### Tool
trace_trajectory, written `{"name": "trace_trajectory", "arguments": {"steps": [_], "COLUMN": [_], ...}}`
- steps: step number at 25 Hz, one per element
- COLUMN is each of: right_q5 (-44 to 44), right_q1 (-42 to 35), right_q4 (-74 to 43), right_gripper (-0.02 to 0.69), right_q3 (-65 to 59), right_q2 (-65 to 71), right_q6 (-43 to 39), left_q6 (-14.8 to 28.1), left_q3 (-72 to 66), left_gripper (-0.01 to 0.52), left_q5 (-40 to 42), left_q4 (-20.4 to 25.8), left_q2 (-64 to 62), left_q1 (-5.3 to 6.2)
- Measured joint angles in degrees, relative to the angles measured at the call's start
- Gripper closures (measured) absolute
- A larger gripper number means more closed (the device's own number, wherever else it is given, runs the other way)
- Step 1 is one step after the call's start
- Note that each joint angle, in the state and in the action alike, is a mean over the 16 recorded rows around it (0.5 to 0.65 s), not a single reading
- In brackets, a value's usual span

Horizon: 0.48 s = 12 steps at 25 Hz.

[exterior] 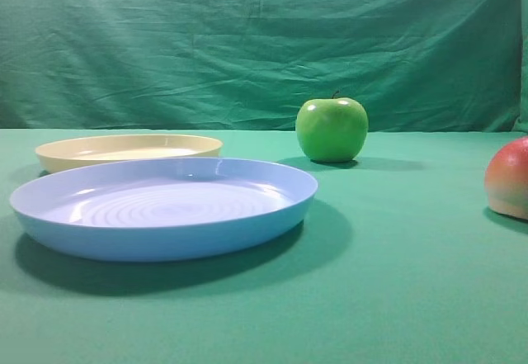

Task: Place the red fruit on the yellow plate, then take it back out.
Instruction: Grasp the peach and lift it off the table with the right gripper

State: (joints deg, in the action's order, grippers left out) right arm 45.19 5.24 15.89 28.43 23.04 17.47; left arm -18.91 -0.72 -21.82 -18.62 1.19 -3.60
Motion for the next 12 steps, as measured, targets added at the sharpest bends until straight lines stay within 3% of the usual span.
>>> {"name": "trace_trajectory", "arguments": {"steps": [12], "right_q5": [5.1], "right_q1": [6.0], "right_q4": [-0.7], "right_gripper": [0.665], "right_q3": [6.3], "right_q2": [19.3], "right_q6": [3.7], "left_q6": [0.0], "left_q3": [0.0], "left_gripper": [0.514], "left_q5": [0.0], "left_q4": [0.0], "left_q2": [0.0], "left_q1": [0.0]}}
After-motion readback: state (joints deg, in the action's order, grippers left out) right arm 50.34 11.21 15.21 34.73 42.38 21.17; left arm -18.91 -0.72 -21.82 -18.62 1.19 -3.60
